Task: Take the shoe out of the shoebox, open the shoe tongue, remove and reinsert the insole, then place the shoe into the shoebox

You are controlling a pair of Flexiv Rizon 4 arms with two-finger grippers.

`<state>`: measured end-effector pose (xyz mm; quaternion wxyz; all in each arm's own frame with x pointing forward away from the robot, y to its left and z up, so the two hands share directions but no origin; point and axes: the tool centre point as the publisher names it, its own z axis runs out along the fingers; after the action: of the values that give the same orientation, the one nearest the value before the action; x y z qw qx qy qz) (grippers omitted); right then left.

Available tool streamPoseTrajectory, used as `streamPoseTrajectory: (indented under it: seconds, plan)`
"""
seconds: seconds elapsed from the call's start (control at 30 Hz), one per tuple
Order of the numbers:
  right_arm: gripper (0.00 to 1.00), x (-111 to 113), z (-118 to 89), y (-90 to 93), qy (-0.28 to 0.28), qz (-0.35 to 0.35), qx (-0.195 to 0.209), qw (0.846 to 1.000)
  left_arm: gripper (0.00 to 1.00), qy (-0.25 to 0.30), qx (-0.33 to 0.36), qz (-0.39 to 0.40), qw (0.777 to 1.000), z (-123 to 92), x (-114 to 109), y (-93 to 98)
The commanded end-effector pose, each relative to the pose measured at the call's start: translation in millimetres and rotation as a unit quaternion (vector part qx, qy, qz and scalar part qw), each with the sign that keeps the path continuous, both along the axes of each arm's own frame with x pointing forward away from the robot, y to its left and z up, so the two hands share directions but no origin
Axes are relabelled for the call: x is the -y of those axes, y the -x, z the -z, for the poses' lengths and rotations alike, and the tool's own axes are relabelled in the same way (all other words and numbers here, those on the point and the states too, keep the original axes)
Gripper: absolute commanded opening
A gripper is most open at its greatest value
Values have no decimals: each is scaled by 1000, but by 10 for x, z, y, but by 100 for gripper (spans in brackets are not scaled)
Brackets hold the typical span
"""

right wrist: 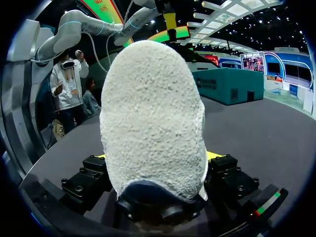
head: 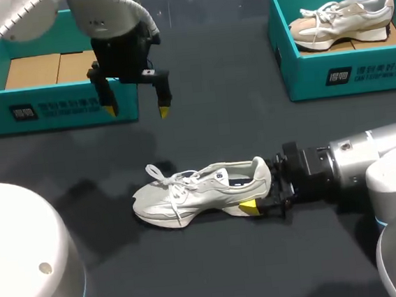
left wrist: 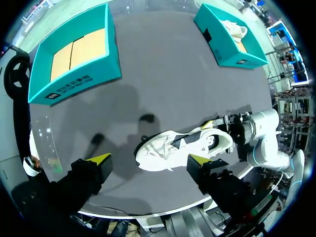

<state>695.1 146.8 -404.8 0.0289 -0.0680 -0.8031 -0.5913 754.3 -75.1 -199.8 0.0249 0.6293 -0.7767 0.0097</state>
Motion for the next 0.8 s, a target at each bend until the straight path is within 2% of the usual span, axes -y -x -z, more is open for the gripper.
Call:
streamPoseTrajectory:
  seconds: [0.03, 0.2, 0.53, 0.6, 0.8]
  plan:
    - [0, -24, 5, 11, 2, 0, -1, 1000, 100, 2, 5, 0, 1000, -7, -23, 26]
    - [0, -24, 5, 11, 2, 0, -1, 1000, 100, 2, 5, 0, 1000, -7, -23, 26]
    - [0, -24, 5, 11, 2, 0, -1, 1000, 100, -19, -13, 1, 1000, 232, 522, 462]
    - [0, -24, 5, 11, 2, 0, -1, 1000, 100, -38, 12, 4, 999, 262, 612, 571]
    - [0, -24, 5, 11, 2, 0, -1, 1000, 100, -38, 12, 4, 999, 262, 612, 571]
